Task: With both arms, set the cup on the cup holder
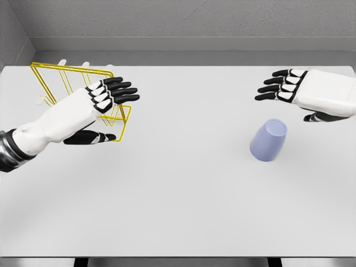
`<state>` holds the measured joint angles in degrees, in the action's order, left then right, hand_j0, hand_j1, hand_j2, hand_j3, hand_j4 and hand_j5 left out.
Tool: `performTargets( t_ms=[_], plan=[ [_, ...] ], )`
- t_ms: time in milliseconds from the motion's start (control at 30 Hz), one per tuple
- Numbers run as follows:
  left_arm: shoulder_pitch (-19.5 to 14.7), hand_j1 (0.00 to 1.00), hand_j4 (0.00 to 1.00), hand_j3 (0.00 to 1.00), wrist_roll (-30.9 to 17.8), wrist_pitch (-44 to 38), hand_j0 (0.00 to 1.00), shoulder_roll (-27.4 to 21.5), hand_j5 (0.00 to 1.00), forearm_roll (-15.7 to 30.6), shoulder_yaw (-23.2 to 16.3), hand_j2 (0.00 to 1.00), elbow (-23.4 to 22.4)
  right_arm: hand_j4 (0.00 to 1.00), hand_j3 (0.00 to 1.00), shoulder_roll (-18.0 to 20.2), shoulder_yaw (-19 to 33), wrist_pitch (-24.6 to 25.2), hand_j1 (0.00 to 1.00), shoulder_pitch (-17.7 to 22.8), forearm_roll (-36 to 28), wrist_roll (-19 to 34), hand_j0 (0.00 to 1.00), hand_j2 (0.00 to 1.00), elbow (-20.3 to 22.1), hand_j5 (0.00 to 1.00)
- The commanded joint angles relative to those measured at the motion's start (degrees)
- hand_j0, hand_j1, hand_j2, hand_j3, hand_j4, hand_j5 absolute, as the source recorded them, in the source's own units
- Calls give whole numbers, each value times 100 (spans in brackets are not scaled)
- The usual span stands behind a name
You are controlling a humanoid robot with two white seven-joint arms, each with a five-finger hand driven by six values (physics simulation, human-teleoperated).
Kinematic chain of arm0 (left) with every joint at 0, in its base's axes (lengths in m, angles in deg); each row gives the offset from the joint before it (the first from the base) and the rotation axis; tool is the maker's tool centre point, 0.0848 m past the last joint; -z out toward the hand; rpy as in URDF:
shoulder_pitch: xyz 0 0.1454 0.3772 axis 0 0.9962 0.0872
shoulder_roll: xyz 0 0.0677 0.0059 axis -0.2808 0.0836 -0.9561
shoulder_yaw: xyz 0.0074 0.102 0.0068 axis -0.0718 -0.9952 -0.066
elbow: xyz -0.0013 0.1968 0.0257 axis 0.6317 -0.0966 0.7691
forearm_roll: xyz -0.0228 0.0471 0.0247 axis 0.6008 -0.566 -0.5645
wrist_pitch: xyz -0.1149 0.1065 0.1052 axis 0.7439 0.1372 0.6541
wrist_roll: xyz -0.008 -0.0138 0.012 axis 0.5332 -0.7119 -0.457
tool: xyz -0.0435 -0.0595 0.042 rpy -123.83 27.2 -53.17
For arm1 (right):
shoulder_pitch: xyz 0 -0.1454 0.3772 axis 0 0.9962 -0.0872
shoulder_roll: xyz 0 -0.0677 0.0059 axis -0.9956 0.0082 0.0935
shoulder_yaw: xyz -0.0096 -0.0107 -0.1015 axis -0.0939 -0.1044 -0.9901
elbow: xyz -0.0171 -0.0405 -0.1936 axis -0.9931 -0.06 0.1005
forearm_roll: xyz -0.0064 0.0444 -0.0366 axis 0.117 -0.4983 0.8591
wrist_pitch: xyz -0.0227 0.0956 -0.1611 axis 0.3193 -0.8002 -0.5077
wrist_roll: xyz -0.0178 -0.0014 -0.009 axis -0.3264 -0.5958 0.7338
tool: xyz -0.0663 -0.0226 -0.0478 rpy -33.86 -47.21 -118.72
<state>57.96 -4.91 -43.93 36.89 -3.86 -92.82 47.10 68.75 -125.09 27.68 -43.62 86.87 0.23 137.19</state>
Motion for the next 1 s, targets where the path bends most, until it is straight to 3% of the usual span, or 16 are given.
performTargets(
  t_ms=[0,167,200,233,300,433,500,633,833,933,967],
  plan=[
    [0,100,100,100,3,3,100,-4,100,57,28,100,5,100,100,28,-9,8,100,0,-25,4,100,100,1,100],
    [18,100,100,100,21,3,100,-57,100,83,28,100,-4,100,100,55,-9,8,100,-44,-60,12,100,100,-25,100],
    [26,100,100,100,21,3,100,-66,100,83,28,100,-4,100,100,11,-9,8,100,-184,-34,328,100,100,-25,100],
    [35,100,100,100,21,3,100,-66,100,83,28,100,-4,100,100,-42,-9,8,100,-255,-69,995,100,100,-34,100],
    [70,100,100,100,21,3,100,-66,100,101,19,100,-4,100,100,-420,-9,8,100,-422,-60,2027,100,100,-78,100],
    [105,100,100,100,21,3,100,-57,100,259,1,100,-109,100,100,-1062,-325,8,100,-659,370,2027,100,100,-517,100],
    [518,100,100,100,21,3,100,-40,100,259,-7,100,-110,100,100,-1220,-396,8,100,-712,519,2027,100,100,-649,100],
    [843,100,100,100,39,3,100,-13,100,276,-95,100,-57,100,100,-1308,-563,8,100,-738,959,2027,100,100,-983,100],
    [932,100,100,100,21,3,100,-92,100,1120,-710,100,-118,100,100,-1299,-774,8,100,-747,1276,2027,100,100,-974,100],
    [861,100,100,100,-5,3,100,-127,100,2341,-1396,100,-118,100,100,-1299,-827,8,100,-747,1302,2027,100,100,-860,100],
    [826,100,100,100,-268,3,100,-92,100,2649,-1528,100,-118,100,100,-1299,-835,8,100,-747,1311,2027,100,100,-799,100]
  ],
)
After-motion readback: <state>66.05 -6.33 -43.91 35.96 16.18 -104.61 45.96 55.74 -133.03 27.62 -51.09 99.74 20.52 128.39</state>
